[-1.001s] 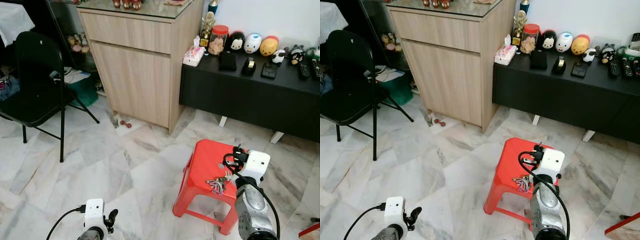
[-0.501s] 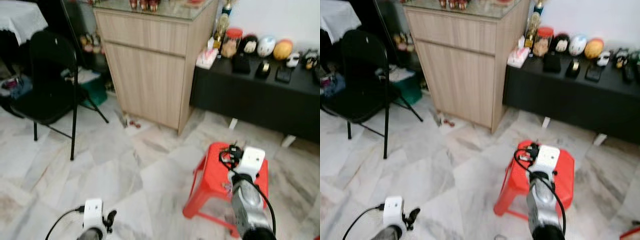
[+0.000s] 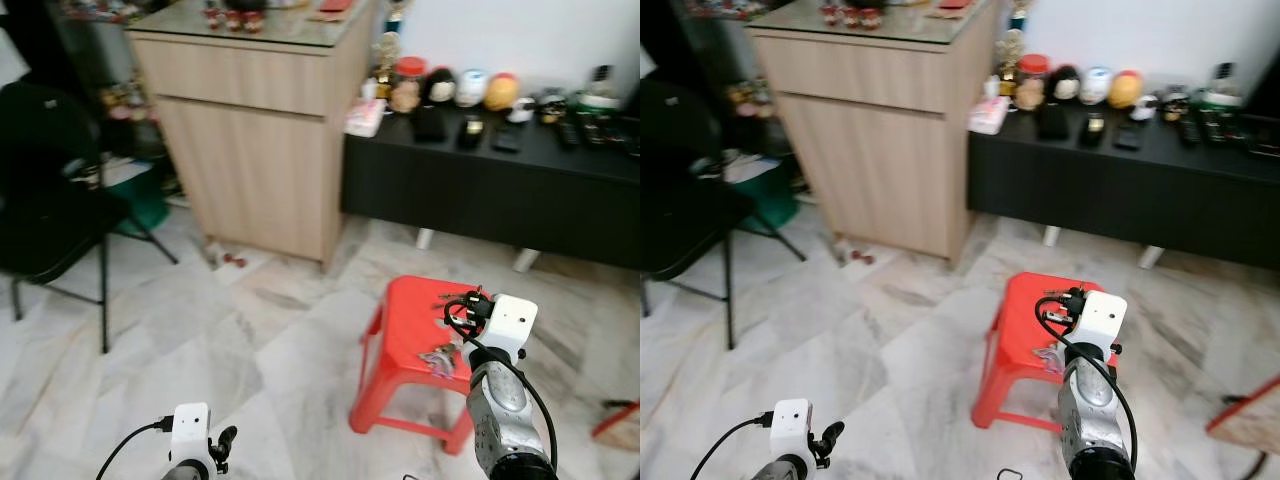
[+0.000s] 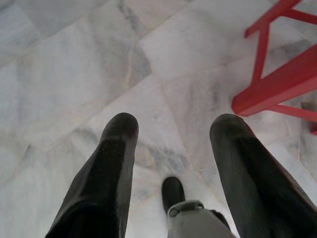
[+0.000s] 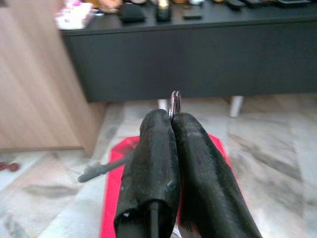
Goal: Hang keys on a hook
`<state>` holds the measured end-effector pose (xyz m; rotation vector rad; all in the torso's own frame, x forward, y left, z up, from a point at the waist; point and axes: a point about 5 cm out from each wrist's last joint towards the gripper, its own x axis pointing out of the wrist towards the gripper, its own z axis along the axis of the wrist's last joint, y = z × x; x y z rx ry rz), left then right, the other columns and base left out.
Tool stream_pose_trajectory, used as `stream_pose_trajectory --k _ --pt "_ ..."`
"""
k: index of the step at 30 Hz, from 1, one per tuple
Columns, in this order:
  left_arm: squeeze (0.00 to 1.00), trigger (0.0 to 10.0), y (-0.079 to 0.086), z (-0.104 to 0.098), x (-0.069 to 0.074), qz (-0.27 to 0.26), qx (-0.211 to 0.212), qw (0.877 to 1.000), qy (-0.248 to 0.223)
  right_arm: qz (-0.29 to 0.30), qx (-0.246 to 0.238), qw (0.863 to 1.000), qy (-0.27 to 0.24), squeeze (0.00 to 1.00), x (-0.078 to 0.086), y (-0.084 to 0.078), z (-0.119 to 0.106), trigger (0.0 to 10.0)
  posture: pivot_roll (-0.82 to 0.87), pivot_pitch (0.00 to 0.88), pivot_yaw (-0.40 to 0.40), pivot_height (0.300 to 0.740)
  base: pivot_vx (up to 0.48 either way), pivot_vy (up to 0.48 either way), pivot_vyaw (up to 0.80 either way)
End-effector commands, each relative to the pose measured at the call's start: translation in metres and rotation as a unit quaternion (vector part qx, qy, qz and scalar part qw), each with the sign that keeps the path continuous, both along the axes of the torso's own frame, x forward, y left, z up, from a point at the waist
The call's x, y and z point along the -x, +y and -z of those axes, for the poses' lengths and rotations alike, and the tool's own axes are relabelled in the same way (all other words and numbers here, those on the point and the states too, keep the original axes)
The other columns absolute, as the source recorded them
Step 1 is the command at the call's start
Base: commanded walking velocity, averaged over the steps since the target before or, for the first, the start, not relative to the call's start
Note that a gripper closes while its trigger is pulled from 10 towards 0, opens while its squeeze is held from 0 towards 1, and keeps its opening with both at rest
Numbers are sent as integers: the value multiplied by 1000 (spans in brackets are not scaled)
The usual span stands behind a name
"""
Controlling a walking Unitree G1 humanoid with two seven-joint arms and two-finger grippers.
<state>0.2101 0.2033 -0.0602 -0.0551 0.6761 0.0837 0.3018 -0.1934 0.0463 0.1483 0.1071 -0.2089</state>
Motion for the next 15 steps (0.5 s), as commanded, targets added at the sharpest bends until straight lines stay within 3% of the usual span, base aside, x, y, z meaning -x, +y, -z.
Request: stream_pose_trajectory --k 1,15 --pt "0 10000 2 4 6 -1 -5 1000 15 3 0 1000 10 0 3 -1 4 10000 109 68 -5 740 0 0 -781" --pt "0 10000 0 4 7 11 -9 1000 17 -5 -1 1000 13 0 4 4 6 10000 113 80 0 740 0 0 -781"
